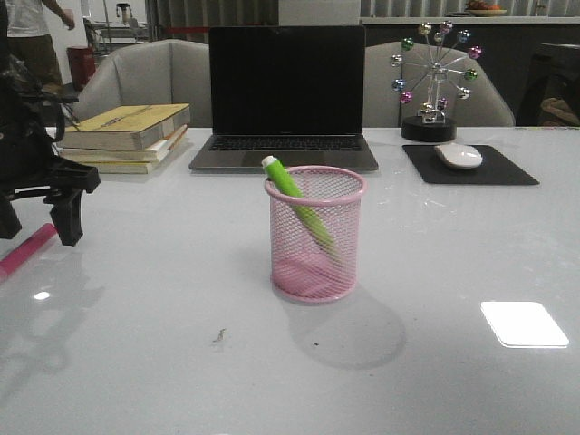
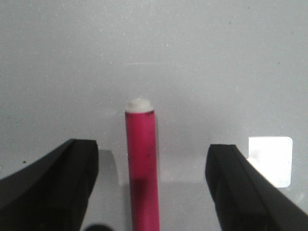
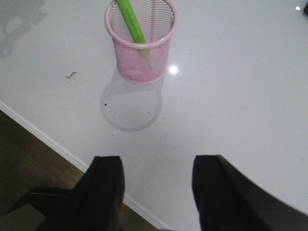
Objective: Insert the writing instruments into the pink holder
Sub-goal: 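Lower the left gripper onto the magenta marker and close on it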
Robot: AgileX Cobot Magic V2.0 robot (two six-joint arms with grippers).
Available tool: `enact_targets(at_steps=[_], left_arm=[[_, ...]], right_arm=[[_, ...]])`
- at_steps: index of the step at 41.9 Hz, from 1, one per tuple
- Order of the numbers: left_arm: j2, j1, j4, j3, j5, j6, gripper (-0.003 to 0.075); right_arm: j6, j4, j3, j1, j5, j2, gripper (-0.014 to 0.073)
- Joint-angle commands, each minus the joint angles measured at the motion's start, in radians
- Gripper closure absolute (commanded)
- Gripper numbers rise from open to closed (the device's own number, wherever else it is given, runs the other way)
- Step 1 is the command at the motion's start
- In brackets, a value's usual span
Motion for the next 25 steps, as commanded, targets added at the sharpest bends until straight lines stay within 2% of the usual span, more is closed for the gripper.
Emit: enact_targets(at_steps=[1, 20, 25], left_arm=[[-0.041, 0.003, -0.006, -0.045, -0.023, 0.0, 0.0212], [-0.002, 0.003, -0.018, -0.051, -0.016, 0.0, 0.0213], [-0.002, 0.003, -0.018, -0.051, -0.004, 0.0, 0.0268]], right_arm=[[-0.003, -0.01, -0.028, -0.002, -0.06, -0.011, 0.0148], [-0.003, -0.01, -0.028, -0.002, -0.059, -0.011, 0.0148], [-0.003, -0.01, -0.028, -0.002, -0.059, -0.011, 0.0148]])
